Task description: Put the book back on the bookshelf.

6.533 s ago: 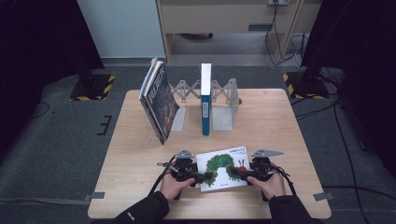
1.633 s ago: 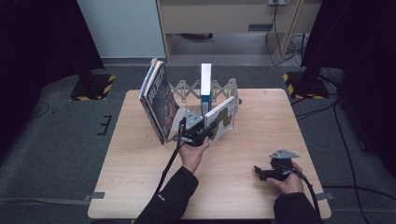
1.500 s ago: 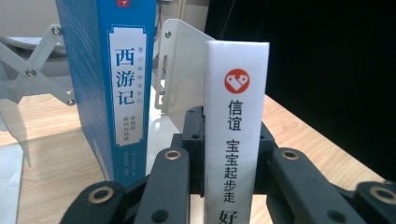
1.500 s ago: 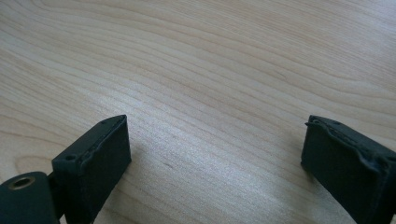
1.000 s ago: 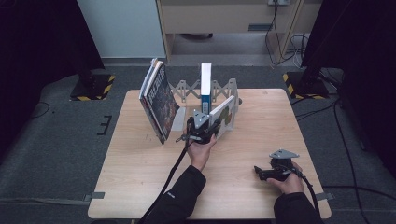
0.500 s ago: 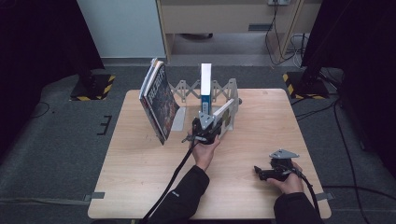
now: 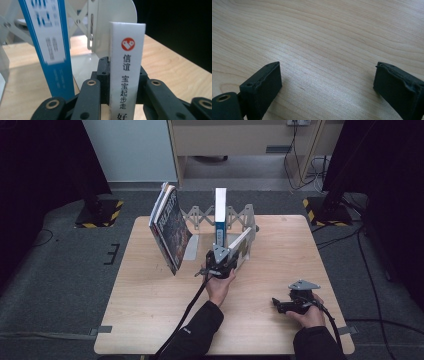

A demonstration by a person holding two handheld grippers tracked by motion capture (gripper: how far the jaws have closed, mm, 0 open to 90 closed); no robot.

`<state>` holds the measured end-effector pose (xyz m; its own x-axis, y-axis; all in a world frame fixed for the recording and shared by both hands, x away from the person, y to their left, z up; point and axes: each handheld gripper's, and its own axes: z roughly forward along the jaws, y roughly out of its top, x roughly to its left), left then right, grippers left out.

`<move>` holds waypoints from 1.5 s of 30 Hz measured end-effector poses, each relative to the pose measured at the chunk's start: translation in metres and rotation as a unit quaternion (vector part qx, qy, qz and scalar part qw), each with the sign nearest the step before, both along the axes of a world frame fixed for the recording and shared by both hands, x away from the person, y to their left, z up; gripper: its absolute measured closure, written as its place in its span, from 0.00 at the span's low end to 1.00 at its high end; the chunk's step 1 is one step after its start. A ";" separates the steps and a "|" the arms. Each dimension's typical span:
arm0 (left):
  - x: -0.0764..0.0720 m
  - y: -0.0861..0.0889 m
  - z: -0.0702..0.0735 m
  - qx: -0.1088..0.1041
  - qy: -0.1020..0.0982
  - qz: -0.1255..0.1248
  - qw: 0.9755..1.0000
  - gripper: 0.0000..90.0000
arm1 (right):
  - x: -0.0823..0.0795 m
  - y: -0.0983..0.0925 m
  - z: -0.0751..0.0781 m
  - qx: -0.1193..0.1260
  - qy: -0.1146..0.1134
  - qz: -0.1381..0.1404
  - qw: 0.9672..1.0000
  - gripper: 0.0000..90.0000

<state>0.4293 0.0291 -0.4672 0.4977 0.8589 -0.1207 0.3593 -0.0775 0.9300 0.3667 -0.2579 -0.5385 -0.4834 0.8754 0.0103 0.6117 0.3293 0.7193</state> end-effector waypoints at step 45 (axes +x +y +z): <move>-0.026 0.013 -0.034 0.009 0.012 -0.035 0.999 0.76 | 0.000 0.000 0.000 -0.001 0.001 0.001 1.000 0.09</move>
